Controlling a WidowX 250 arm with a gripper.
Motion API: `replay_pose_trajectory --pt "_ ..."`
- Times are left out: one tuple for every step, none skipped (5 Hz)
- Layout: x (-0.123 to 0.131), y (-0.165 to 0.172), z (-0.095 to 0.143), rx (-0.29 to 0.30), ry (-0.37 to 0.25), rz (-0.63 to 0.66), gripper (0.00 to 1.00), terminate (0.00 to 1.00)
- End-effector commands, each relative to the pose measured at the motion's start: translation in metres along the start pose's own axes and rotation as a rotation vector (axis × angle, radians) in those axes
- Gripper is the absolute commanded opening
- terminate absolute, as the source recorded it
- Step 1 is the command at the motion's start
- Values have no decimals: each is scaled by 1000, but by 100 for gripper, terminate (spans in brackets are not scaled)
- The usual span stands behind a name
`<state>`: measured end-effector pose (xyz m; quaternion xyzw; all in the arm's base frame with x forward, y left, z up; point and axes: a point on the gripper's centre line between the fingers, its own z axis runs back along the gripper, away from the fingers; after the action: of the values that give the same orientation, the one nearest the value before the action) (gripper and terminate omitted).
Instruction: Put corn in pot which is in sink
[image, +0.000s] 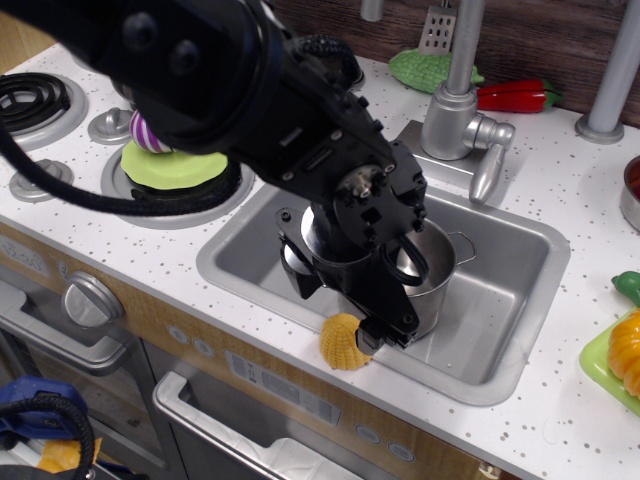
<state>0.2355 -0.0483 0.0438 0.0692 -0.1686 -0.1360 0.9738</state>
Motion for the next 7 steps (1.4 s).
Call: replay_pose_trajectory --pt "0 0 0 0 0 0 100 0" --pt "-5 3 -12 -43 -33 3 100 0" --pt "-11 6 -21 -73 -73 -2 100 0" --pt "-12 8 -25 -95 -95 -24 100 0" --pt "-10 6 -27 -111 -121 -20 100 0" --pt "-4 2 -28 -114 -140 -22 0 0" --pt "3 1 -29 -122 -143 -17 0 0"
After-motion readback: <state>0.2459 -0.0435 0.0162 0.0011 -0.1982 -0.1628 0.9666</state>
